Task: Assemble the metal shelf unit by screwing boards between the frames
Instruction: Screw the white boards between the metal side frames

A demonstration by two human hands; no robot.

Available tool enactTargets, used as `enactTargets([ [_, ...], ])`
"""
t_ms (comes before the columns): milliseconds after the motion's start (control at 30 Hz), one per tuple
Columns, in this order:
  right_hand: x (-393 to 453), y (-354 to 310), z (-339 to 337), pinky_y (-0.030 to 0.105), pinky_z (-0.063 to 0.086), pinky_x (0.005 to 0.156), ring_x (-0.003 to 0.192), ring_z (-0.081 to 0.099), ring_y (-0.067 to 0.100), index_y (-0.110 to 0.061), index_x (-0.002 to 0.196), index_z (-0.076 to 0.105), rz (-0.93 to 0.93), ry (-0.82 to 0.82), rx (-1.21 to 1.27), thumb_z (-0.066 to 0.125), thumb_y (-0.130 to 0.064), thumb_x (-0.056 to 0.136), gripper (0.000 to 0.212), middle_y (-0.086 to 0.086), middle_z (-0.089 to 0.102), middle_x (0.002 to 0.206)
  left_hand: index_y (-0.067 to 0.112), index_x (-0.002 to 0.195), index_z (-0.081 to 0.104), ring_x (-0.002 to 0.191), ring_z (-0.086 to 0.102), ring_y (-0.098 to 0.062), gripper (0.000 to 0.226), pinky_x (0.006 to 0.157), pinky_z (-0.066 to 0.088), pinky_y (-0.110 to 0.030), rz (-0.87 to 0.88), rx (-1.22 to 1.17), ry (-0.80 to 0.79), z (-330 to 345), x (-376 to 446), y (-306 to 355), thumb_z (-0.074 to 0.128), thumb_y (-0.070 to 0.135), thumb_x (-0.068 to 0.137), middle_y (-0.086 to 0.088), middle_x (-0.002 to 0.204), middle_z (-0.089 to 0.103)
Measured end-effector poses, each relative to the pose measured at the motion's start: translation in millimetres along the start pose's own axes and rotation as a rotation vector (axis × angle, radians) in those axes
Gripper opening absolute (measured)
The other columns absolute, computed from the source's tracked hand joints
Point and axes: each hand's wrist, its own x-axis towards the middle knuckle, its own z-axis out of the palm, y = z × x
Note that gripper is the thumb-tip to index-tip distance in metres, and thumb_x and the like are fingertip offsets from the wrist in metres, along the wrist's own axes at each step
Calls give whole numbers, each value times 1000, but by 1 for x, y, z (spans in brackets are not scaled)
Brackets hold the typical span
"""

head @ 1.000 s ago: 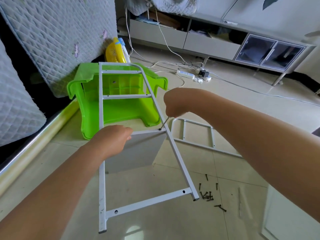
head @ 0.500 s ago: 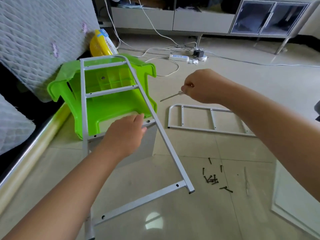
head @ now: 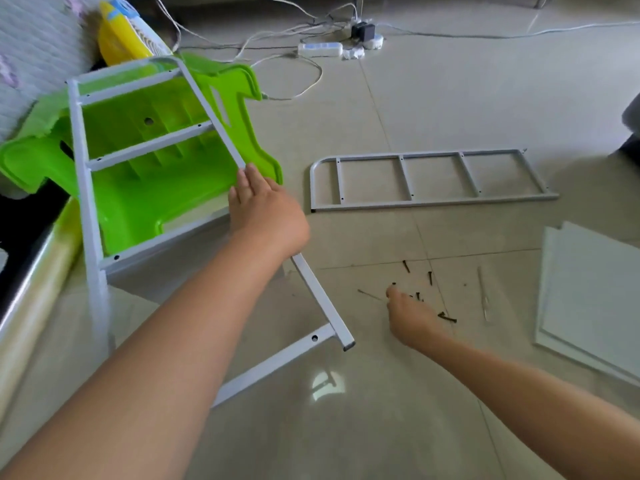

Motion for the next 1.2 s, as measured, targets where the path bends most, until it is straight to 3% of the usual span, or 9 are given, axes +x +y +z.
enactTargets([
  [167,2,-4,31,29,34,55,85,59,29,-8,120,36,-29,-65,-110,32,-1,90,31,11,63,104,-6,145,4,144,-9,-26,66,116,-2,-36,33,-41,56,4,1,-6,40,18,95,-17,155,-9],
  [300,13,-6,37,30,38,64,95,61,28,-7,119,38,-19,-80,-148,31,-1,91,29,11,63,107,-4,146,6,144,-9,-24,67,116,-2,-35,82,-32,70,7,0,-9,36,30,97,-16,155,-8],
  [433,24,-2,26,29,37,71,103,57,28,-7,115,46,51,-79,-83,34,-28,96,30,11,59,113,-3,146,12,145,-5,-24,65,116,-1,-35,155,-13,124,10,2,-16,32,35,98,-16,156,0],
  [633,58,17,-2,31,35,71,105,52,33,-2,108,49,100,131,9,37,-14,93,23,17,54,114,-2,146,11,145,-7,-22,60,116,-3,-34,171,-10,134,7,3,-17,29,28,98,-14,156,-2],
  [733,67,18,-3,29,32,69,98,52,32,-6,85,47,118,87,96,38,-9,90,11,18,54,112,-2,146,11,145,-7,-22,56,116,-2,-34,182,-7,140,10,6,-18,26,26,99,-13,156,-2],
  [867,73,14,-1,29,33,66,81,45,27,-16,60,24,150,62,121,34,2,87,34,19,57,107,-2,146,11,144,-7,-22,56,116,-1,-33,191,0,152,10,8,-20,25,27,100,-14,156,-1],
  [1000,74,3,-10,27,34,65,84,50,29,-14,60,32,138,43,175,41,1,83,29,17,55,93,1,147,11,144,-7,-21,61,115,-4,-34,217,-41,163,14,8,-22,20,38,99,-13,156,-1],
  [1133,68,-33,-45,26,37,57,77,50,23,-10,80,53,46,107,378,55,-10,81,2,12,59,85,7,148,13,145,-2,-18,81,113,-6,-30,346,-269,240,17,0,-30,10,50,79,-8,157,5],
  [1200,58,-60,-75,25,40,62,79,52,23,-5,91,61,-60,211,476,55,-9,81,12,12,61,86,5,148,12,145,-1,-18,81,113,-3,-25,373,-410,252,16,-4,-36,16,48,79,-8,157,7],
])
